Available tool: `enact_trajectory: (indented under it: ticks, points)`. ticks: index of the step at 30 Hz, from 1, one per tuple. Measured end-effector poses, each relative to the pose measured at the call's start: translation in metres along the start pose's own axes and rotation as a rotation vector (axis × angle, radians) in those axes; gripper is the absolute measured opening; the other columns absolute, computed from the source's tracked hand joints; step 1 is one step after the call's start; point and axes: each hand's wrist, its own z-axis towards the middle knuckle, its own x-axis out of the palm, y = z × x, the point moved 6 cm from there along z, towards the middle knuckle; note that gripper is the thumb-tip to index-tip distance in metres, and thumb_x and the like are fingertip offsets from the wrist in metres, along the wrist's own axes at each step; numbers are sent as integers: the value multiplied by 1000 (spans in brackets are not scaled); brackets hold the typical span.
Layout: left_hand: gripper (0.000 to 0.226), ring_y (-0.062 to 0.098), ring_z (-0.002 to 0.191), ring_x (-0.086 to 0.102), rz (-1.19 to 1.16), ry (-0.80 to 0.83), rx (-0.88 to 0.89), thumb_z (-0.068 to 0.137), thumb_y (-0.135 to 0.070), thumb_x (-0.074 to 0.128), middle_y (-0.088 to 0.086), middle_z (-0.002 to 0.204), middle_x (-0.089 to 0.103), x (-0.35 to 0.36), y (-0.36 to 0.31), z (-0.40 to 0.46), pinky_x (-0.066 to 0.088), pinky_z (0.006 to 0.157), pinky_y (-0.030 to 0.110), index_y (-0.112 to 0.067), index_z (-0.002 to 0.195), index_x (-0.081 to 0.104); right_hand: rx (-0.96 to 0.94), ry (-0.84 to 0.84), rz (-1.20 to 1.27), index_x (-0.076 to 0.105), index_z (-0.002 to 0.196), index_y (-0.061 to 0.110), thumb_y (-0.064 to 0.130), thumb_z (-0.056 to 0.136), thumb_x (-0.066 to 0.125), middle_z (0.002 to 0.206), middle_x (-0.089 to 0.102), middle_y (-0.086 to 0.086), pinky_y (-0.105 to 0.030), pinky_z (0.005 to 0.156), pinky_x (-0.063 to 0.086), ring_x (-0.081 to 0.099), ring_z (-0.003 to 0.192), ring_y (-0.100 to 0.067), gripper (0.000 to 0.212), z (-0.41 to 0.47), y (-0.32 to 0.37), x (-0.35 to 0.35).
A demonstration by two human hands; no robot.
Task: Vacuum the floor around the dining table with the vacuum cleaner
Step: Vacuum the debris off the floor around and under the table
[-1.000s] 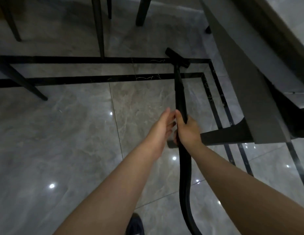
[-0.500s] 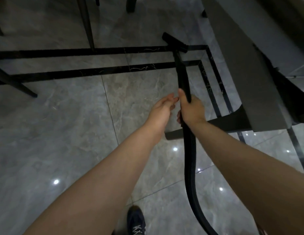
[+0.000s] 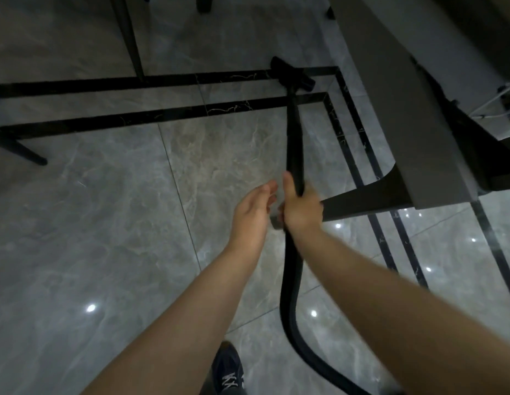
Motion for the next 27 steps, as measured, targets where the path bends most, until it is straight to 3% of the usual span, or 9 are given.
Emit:
enact_trajectory:
  ticks: [4, 11, 16, 18, 20, 22, 23, 25, 27]
  points:
    - [38, 2, 122, 56, 23, 2, 62, 107, -27, 35, -9, 131, 62, -15, 21, -12, 39, 108, 19, -17, 135, 59, 4, -30, 11, 62, 113, 21, 74, 92, 44, 86, 72, -8, -51, 80, 62, 72, 74, -26, 61, 52, 24, -14]
    - [34, 7, 119, 59, -47, -31, -23, 106, -21, 39, -7, 123, 67, -19, 56, 0, 39, 110, 27, -14, 127, 65, 40, -186, -49, 58, 92, 28, 82, 87, 39, 89, 73, -5, -44, 82, 60, 73, 81, -27, 58, 29, -10, 2]
    - [38, 9, 125, 53, -49, 148, -20, 108, -32, 28, -2, 133, 62, -2, 45, 17, 35, 111, 27, -24, 125, 60, 58, -171, -108, 63, 121, 15, 84, 84, 37, 106, 73, -11, -47, 89, 59, 72, 94, -31, 82, 93, 11, -9]
    - [36, 5, 125, 53, -55, 176, 14, 108, -35, 26, -7, 132, 62, -5, 43, 25, 34, 109, 23, -30, 121, 59, 51, -119, -137, 62, 121, 4, 81, 84, 37, 104, 71, -15, -49, 94, 57, 69, 95, -33, 90, 126, 17, -27]
    - [37, 2, 122, 54, -66, 189, 15, 108, -35, 26, -9, 130, 63, -11, 45, 28, 35, 107, 20, -29, 123, 59, 85, -87, -81, 62, 114, -1, 73, 93, 41, 82, 65, -11, -47, 92, 60, 65, 81, -29, 80, 133, 22, -37]
    - [39, 0, 118, 57, -74, 166, 5, 108, -33, 27, -10, 124, 66, -17, 49, 28, 38, 105, 20, -23, 127, 59, 147, -80, -13, 61, 97, 10, 69, 95, 45, 70, 61, -9, -42, 76, 61, 62, 64, -26, 61, 117, 23, -30]
    - [39, -1, 116, 57, -74, 146, -5, 108, -32, 27, -11, 120, 67, -19, 51, 28, 38, 104, 20, -22, 127, 60, 157, -71, -5, 59, 92, 15, 70, 94, 46, 71, 64, -11, -42, 72, 60, 64, 62, -26, 56, 104, 19, -19]
    - [36, 2, 117, 57, -80, 113, -21, 108, -32, 29, -10, 118, 67, -22, 52, 27, 37, 106, 24, -25, 120, 62, 111, -34, -8, 60, 105, 14, 72, 93, 44, 88, 70, -14, -45, 78, 60, 71, 78, -32, 61, 76, 4, 10]
    - [35, 4, 119, 56, -81, 108, -39, 107, -34, 30, -9, 122, 67, -22, 52, 26, 35, 109, 27, -28, 114, 64, 84, -50, -17, 59, 110, 14, 71, 95, 40, 94, 70, -11, -41, 78, 56, 69, 81, -29, 62, 56, -11, 26]
